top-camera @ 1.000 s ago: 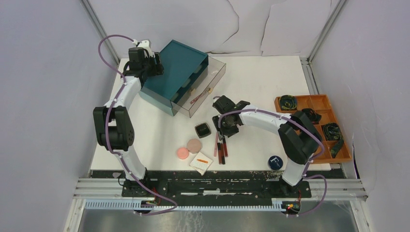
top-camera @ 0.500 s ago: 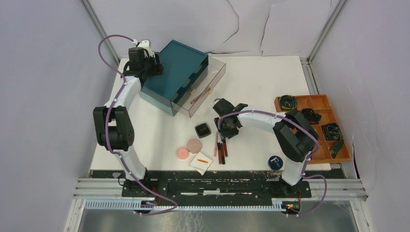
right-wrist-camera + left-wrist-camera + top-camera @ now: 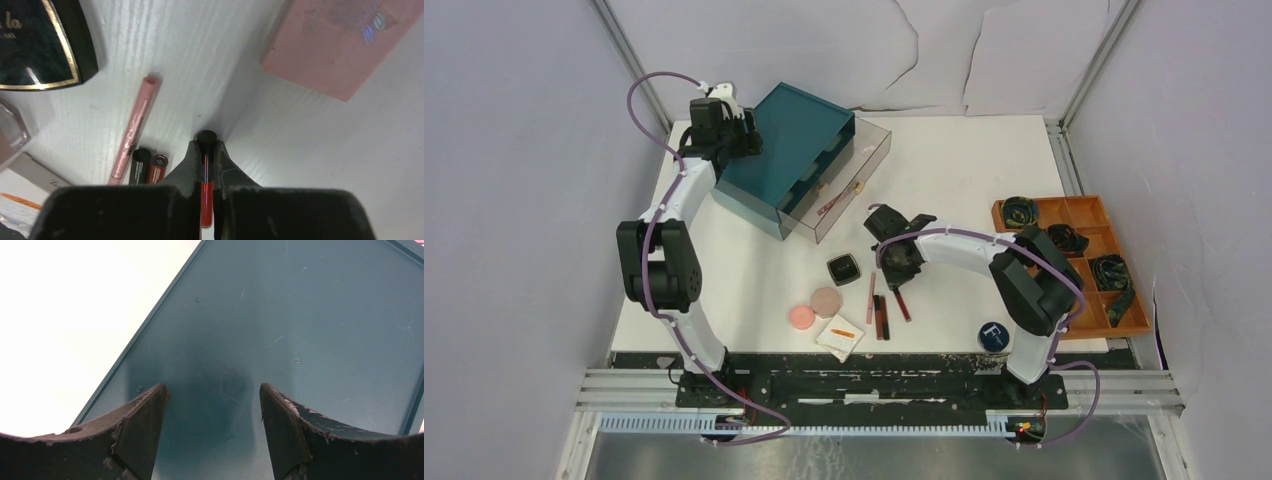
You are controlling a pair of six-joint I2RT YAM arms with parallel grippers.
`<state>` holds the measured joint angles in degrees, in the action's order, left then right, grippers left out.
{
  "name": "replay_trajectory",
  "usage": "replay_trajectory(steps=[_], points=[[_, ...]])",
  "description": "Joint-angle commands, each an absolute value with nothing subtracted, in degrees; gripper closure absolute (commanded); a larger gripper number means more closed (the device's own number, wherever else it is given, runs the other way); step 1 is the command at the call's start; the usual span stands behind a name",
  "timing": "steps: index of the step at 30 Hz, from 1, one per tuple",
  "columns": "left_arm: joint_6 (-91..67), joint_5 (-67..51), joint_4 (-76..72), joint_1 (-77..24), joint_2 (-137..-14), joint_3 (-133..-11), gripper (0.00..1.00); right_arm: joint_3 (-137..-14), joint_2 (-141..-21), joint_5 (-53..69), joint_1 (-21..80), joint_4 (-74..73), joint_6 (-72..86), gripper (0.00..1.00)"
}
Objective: Organize the makeup
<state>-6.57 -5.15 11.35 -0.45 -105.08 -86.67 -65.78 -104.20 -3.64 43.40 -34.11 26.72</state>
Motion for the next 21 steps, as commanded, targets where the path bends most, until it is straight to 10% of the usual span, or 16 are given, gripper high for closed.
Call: replay_trajectory(steps=[1,15,21], points=[[-6.15,-6.22,16.87,0.04,-107.05,-84.90,0.24,-69.75,-98.53,-8.80,43.44,-39.54,24.27,1.00],[-6.72,-7.20,16.92,0.02,-107.45,-86.39,0.24,-124.13,-113.81,3.01,39.73,-44.52,23.67,1.00],[-7.30,-7.77,16.97,0.00,-107.05,-86.58,0.24,-123.60,-120.65,7.09,36.25,-28.24,33.95,0.99]])
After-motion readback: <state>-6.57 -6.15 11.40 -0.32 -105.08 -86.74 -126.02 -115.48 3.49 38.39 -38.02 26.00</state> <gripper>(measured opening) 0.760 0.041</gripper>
